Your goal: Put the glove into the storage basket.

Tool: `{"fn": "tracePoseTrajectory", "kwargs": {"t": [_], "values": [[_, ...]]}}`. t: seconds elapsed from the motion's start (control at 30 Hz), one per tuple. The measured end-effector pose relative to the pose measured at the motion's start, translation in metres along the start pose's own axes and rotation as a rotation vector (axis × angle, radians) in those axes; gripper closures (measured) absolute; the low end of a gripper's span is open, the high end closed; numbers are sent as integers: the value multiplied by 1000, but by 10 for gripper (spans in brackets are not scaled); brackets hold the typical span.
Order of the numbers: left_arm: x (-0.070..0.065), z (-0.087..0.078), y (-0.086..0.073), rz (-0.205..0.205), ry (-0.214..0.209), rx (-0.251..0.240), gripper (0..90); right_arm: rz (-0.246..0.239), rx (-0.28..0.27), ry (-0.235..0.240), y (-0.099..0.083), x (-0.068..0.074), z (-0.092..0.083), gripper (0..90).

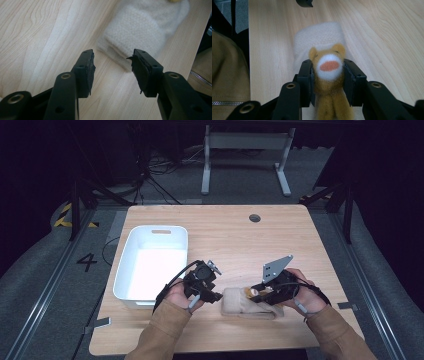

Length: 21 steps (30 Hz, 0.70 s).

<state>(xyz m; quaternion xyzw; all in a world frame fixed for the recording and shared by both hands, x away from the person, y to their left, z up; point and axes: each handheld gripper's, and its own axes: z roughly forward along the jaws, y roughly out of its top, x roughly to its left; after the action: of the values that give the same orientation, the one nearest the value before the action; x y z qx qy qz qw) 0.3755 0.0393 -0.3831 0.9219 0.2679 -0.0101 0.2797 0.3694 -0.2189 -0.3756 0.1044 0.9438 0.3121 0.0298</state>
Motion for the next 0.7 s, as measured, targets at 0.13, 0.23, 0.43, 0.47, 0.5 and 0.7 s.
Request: {"fn": "tracePoseTrajectory", "kwargs": {"t": [0.13, 0.23, 0.43, 0.47, 0.5, 0.7], "values": [[-1, -1, -1, -3, -3, -4, 528, 2, 19, 17, -1, -2, 10, 627], [-1, 0, -1, -3, -4, -4, 528, 7, 43, 10, -4, -4, 17, 624], [-2, 1, 1, 17, -13, 4, 524, 15, 80, 12, -8, -6, 23, 611], [-3, 1, 1, 20, -19, 7, 523, 15, 83, 12, -8, -6, 23, 609], [-4, 2, 1, 22, -20, 6, 520, 15, 89, 12, -8, -6, 24, 606], [-5, 4, 3, 39, -34, 3, 490, 0, 119, 5, -10, -5, 30, 589]]}}
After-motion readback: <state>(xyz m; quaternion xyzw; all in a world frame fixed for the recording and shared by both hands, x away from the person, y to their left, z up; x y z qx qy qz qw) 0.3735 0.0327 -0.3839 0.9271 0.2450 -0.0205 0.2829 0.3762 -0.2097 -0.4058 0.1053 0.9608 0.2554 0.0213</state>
